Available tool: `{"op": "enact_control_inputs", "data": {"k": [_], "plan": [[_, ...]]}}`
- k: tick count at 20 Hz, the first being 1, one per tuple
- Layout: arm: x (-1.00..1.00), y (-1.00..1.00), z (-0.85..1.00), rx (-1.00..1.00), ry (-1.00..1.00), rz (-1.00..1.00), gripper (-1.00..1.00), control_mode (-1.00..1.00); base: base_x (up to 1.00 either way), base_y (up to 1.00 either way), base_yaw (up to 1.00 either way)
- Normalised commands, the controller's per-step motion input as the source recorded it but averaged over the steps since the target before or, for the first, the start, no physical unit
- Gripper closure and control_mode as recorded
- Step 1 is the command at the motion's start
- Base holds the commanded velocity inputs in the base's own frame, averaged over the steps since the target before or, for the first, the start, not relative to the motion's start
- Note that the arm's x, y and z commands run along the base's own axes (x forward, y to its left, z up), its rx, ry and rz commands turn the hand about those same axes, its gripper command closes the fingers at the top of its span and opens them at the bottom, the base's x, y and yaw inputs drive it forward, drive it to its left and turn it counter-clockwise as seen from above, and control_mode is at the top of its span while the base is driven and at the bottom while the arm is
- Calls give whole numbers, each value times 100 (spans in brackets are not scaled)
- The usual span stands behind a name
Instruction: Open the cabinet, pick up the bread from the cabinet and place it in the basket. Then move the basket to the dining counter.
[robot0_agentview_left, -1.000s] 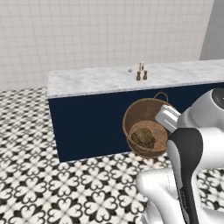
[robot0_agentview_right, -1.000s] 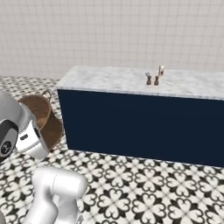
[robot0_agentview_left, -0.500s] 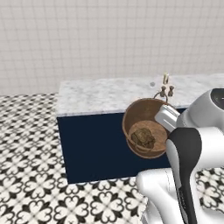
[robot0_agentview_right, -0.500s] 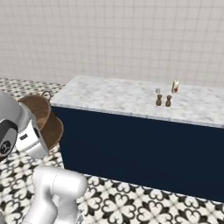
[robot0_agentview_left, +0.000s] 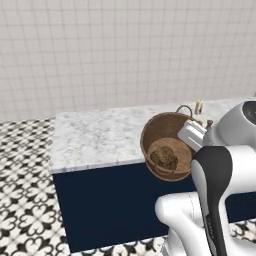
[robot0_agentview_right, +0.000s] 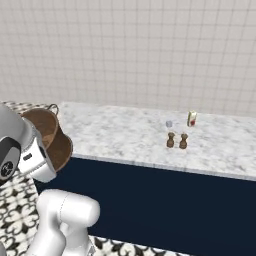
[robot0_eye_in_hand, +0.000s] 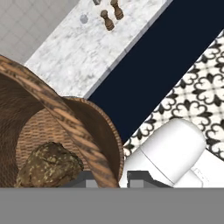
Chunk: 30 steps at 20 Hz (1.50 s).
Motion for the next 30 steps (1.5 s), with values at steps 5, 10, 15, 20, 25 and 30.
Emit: {"op": "enact_control_inputs", "data": {"k": [5, 10, 15, 20, 25, 30], "plan": [[0, 0, 0, 0, 0, 0, 100, 100, 86, 0, -6], [51, 0, 0, 0, 2, -1, 100, -100, 33, 0, -1], [100, -24, -17, 9, 4, -7, 100, -100, 0, 0, 0], [100, -5, -74, 2, 13, -14, 100, -100, 0, 0, 0], [90, -7, -73, 3, 8, -2, 100, -100, 0, 0, 0], [70, -26, -36, 13, 0, 0, 100, -100, 0, 0, 0]]}}
